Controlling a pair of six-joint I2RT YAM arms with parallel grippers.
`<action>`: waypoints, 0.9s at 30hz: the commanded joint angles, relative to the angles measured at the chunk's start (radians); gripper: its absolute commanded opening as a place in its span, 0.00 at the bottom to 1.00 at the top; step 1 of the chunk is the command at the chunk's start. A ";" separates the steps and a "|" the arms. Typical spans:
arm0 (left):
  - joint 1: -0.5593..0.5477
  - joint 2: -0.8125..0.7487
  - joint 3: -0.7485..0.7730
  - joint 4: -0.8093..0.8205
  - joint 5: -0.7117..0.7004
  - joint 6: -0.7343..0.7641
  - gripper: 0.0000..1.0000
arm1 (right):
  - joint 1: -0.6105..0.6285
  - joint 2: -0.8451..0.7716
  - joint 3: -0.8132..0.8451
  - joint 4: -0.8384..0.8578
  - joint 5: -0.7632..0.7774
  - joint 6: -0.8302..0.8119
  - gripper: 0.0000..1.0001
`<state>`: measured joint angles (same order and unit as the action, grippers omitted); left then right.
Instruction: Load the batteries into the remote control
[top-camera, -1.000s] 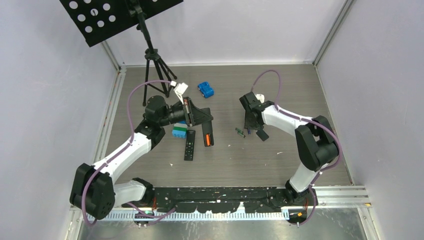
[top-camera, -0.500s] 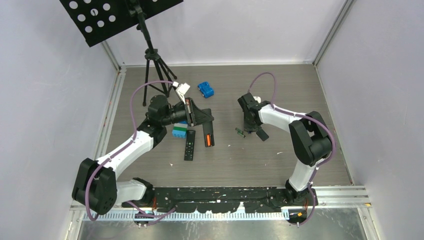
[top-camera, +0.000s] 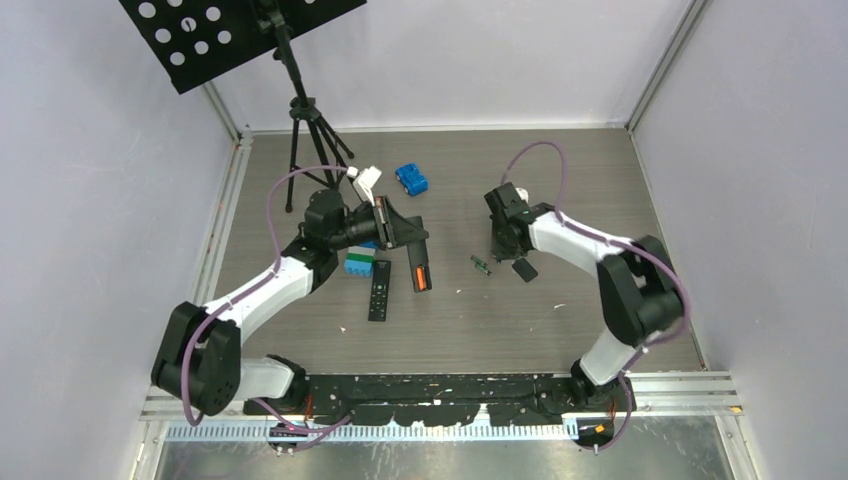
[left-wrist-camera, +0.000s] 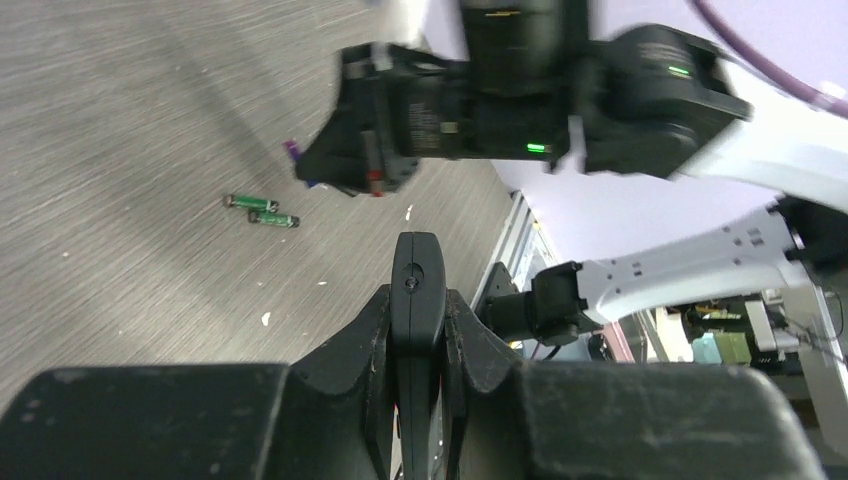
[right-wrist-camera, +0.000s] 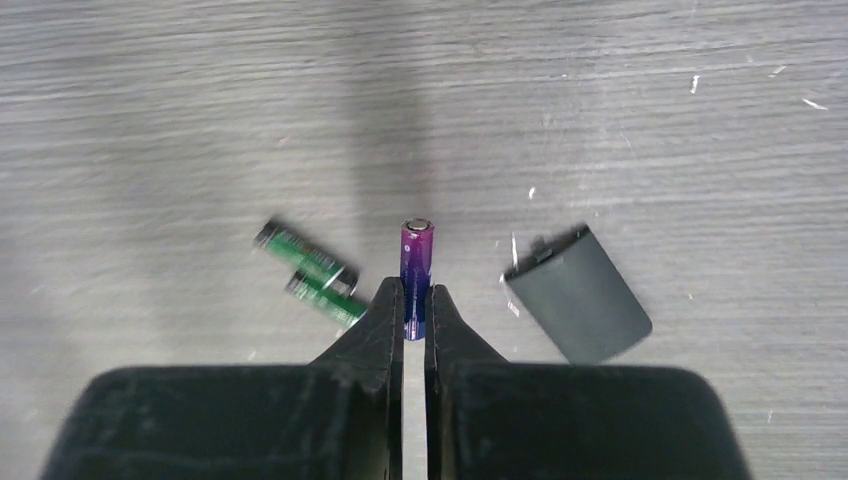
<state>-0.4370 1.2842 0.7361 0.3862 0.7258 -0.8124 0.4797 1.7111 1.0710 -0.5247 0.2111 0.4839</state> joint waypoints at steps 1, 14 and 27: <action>0.003 0.041 0.032 -0.020 -0.068 -0.045 0.00 | 0.015 -0.262 -0.045 0.110 -0.098 -0.035 0.01; -0.009 0.142 0.031 0.252 0.022 -0.260 0.00 | 0.288 -0.743 -0.208 0.421 -0.240 -0.108 0.00; -0.017 0.141 0.007 0.311 -0.040 -0.315 0.00 | 0.397 -0.695 -0.126 0.278 -0.216 -0.081 0.01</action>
<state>-0.4507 1.4403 0.7361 0.6182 0.7097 -1.0985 0.8635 0.9894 0.8791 -0.2138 -0.0132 0.3943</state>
